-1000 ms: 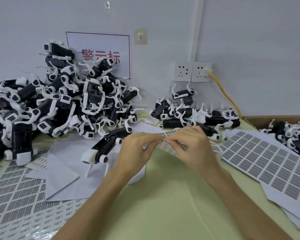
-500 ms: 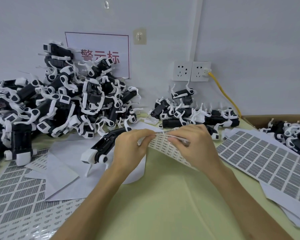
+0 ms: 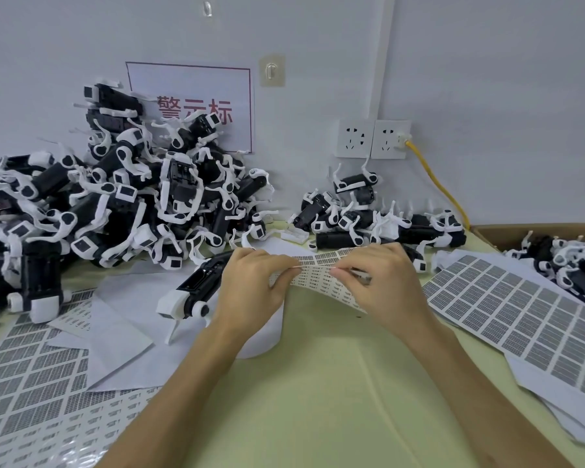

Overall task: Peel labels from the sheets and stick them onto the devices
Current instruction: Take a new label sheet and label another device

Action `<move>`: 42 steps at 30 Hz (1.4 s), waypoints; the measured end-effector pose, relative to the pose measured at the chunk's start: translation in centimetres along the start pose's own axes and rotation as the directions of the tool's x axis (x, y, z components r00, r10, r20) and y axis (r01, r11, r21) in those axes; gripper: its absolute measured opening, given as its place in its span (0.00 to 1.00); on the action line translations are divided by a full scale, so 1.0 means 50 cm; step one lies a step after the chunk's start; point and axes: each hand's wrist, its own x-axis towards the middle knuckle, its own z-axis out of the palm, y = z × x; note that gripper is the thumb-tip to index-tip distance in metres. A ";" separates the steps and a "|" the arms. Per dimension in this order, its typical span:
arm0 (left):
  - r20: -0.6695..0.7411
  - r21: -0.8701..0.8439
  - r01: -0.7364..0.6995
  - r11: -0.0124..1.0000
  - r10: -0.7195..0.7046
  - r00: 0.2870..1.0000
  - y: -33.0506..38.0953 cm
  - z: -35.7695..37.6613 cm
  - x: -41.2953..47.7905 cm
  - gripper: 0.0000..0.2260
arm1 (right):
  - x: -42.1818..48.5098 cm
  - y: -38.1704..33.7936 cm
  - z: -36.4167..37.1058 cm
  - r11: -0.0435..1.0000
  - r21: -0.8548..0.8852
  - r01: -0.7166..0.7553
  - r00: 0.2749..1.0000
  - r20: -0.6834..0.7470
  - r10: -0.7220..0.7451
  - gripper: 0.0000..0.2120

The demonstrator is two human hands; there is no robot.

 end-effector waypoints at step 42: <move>0.007 -0.001 -0.125 0.992 0.125 0.992 0.014 0.012 -0.004 0.03 | -0.004 -0.002 0.029 0.993 0.097 0.060 0.997 -0.044 -0.056 0.04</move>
